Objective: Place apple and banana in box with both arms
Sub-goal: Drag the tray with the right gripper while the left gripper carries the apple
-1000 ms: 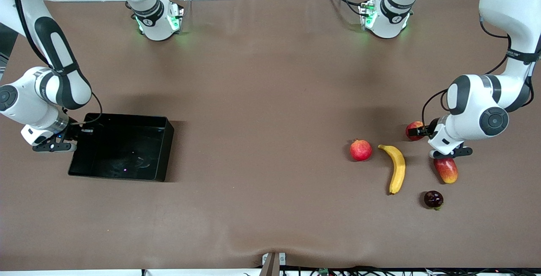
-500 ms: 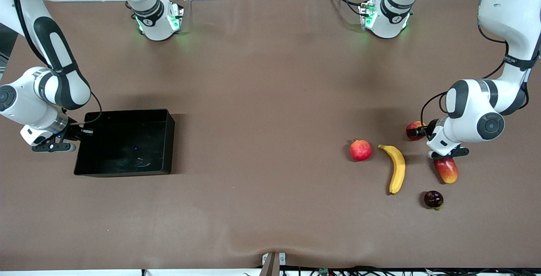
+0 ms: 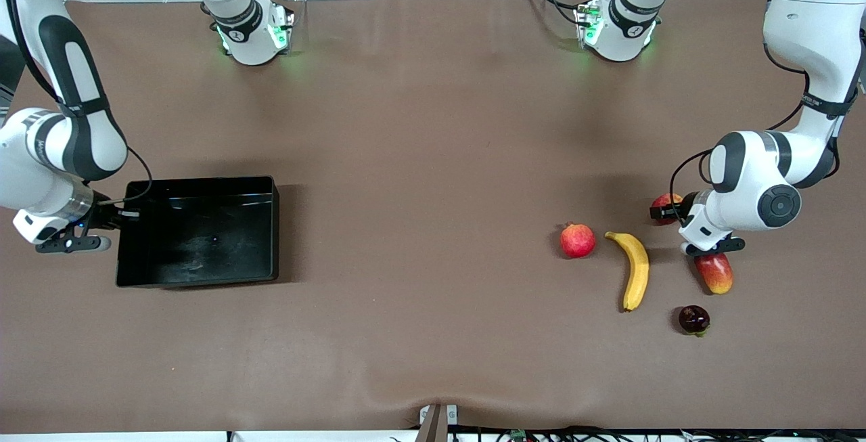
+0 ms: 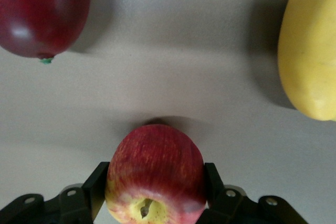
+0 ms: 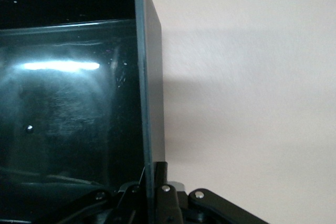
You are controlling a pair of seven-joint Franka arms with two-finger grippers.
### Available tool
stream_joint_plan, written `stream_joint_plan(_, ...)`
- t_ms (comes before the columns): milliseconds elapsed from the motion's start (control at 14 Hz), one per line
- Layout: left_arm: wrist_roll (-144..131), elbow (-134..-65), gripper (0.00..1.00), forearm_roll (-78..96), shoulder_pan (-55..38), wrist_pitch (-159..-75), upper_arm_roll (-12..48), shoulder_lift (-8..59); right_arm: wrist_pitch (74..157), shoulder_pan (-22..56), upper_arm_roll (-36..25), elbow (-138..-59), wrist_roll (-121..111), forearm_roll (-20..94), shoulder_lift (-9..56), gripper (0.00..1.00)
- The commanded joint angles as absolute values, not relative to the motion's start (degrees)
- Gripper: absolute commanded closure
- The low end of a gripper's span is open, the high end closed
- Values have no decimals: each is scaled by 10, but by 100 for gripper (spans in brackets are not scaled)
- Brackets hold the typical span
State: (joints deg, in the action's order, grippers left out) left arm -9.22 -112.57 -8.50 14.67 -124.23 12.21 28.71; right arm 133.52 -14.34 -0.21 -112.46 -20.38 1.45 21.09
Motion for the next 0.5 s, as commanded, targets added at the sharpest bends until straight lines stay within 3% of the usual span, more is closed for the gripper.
stream_joint_plan(0,-84,-1114,100,-97,145,-1244,126,287,1317,-102,-1,-1126,-158,22,176,100)
stream_joint_plan(429,-60,-1079,100,-97,145,-1216,148,230,1320,30,-1,-1143,33,28,149,100)
